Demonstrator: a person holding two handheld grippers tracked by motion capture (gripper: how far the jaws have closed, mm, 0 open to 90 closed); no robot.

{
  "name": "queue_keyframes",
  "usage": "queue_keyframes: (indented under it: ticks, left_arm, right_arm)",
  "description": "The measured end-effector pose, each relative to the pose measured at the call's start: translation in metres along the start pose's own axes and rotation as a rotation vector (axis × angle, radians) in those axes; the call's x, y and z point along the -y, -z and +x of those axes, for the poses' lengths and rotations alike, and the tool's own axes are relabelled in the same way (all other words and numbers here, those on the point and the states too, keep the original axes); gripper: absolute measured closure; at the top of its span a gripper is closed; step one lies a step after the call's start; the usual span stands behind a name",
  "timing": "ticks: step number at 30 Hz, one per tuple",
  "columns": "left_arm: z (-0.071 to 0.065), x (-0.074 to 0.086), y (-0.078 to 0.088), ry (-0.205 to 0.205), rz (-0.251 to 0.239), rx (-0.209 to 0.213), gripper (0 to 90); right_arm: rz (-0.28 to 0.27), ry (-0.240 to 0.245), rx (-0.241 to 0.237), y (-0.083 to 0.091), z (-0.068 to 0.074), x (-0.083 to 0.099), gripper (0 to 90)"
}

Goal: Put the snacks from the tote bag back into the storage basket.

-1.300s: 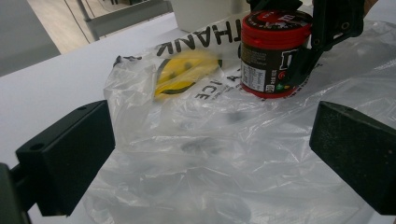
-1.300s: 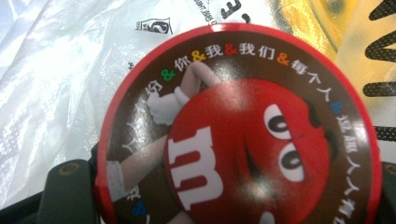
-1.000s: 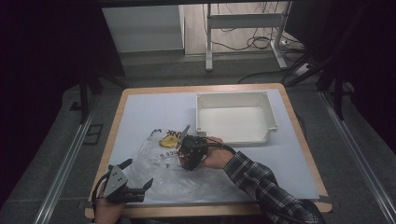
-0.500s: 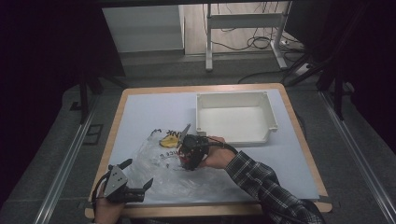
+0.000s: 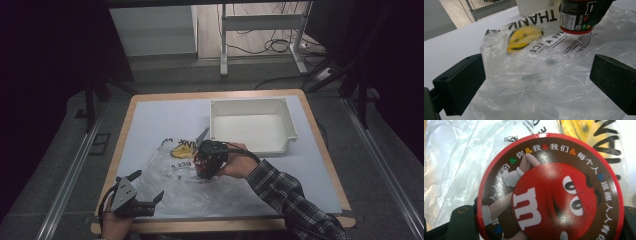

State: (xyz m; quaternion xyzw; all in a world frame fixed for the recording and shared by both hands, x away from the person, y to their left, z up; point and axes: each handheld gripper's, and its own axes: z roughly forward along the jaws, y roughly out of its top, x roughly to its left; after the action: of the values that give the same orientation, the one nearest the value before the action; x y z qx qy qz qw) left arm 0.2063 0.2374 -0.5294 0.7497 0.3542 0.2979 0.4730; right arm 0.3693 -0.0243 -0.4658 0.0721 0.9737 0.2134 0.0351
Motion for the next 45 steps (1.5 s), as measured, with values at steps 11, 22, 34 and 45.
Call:
queue_keyframes:
  ticks: [11, 22, 34, 45]
  left_arm:
    - [0.0, 0.0, 0.0, -0.001, 0.002, -0.003, 0.1]
    - [0.0, 0.0, -0.001, 0.002, 0.004, -0.003, 0.1]
    - [0.0, 0.0, -0.001, -0.002, 0.007, -0.006, 0.1]
    - [0.0, 0.0, -0.001, 0.0, 0.006, -0.007, 0.1]
  right_arm:
    - [-0.007, -0.02, 0.032, 0.017, -0.006, 0.012, 25.5]
    - [-0.018, -0.047, 0.053, 0.034, -0.013, 0.024, 25.4]
    - [-0.023, -0.088, 0.083, 0.048, -0.023, 0.039, 25.4]
    - [-0.023, -0.115, 0.108, 0.058, -0.035, 0.051, 25.4]
